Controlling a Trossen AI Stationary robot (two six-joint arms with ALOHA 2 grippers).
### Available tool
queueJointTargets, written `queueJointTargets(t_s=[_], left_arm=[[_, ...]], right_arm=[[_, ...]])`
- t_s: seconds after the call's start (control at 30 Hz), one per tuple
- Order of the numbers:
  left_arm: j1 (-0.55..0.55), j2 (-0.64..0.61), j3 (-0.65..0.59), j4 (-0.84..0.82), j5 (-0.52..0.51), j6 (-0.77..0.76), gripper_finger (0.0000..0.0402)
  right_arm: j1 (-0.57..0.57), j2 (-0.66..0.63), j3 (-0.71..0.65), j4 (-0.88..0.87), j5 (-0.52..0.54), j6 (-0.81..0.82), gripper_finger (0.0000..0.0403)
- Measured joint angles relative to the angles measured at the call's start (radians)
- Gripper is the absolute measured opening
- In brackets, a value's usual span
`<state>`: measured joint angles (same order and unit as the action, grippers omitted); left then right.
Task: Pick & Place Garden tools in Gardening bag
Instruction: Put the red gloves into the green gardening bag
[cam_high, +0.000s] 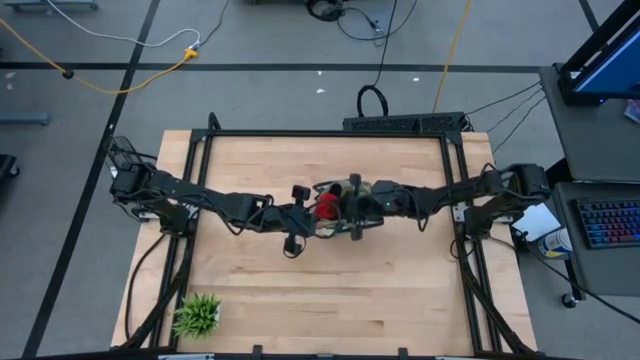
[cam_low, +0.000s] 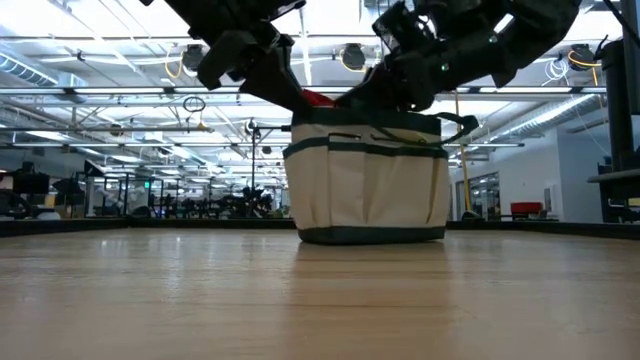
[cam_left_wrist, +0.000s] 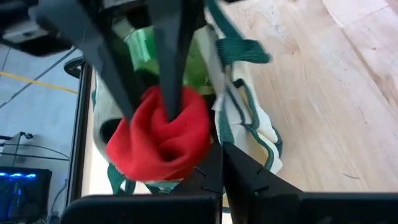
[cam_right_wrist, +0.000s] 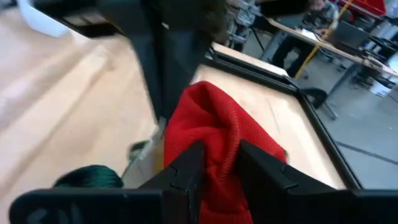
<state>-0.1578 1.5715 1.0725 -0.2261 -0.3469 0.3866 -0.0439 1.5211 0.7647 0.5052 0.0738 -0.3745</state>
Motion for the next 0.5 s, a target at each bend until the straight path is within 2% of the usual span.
queueJointTargets(t_s=[0.37, 0.5], left_arm=[[-0.036, 0.0, 0.0, 0.079, 0.007, 0.098, 0.0003], [-0.024, 0.0, 0.0, 0.071, -0.014, 0.079, 0.0002]], right_arm=[[-0.075, 0.016, 0.002, -0.111, 0.001, 0.018, 0.0089], [-0.07, 0.031, 0.002, -0.118, -0.045, -0.009, 0.0089]])
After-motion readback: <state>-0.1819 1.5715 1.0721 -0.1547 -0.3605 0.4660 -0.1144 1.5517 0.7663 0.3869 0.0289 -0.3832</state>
